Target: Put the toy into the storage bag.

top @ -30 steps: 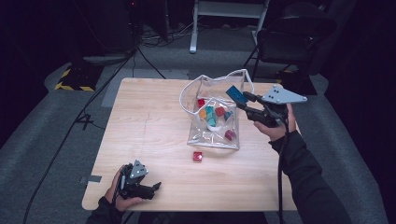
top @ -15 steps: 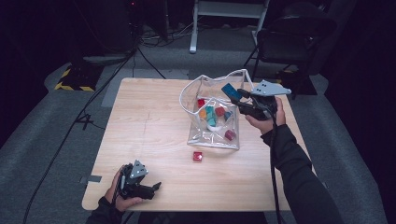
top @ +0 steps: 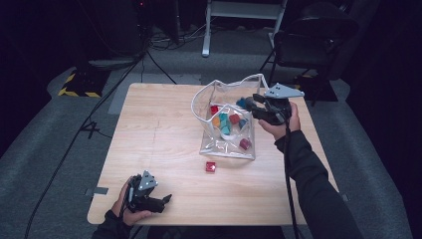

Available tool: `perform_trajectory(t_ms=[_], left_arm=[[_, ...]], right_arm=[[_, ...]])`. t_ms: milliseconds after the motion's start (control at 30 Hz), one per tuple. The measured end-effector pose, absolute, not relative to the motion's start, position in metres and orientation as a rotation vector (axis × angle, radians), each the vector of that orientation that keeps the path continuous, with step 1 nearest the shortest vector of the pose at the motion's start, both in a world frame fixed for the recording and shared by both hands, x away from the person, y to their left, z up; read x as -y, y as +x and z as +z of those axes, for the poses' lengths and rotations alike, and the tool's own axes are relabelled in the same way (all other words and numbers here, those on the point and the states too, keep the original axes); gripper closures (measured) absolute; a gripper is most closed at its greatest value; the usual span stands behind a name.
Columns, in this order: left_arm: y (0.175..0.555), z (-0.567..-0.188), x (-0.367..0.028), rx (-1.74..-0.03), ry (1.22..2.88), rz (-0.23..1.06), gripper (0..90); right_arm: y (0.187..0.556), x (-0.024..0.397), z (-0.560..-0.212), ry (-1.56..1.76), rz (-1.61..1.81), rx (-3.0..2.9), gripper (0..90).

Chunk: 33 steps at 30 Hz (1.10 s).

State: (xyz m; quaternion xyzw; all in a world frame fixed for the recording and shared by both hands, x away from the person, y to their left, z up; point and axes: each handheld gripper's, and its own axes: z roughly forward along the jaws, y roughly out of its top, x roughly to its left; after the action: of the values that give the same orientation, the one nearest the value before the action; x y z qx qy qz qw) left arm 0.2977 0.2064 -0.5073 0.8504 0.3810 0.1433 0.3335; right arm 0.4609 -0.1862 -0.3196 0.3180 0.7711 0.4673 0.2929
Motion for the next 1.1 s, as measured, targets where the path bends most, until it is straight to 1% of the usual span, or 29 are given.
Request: perform_trajectory(t_ms=[433, 767, 1100], left_arm=[[0.298, -0.507, -0.207, -0.995, 2.221, 0.373, 9.4], [0.298, -0.507, -0.207, -0.995, 2.221, 0.373, 9.3], [0.298, -0.507, -0.207, -0.995, 2.221, 0.373, 9.3]], right_arm=[[0.444, 0.193, -0.311, 0.803, 1.286, -2.042, 56.7], [0.416, 0.208, -0.297, 0.749, 1.350, -2.025, 54.4], [0.388, 0.216, -0.302, 0.694, 1.391, -2.046, 51.2]])
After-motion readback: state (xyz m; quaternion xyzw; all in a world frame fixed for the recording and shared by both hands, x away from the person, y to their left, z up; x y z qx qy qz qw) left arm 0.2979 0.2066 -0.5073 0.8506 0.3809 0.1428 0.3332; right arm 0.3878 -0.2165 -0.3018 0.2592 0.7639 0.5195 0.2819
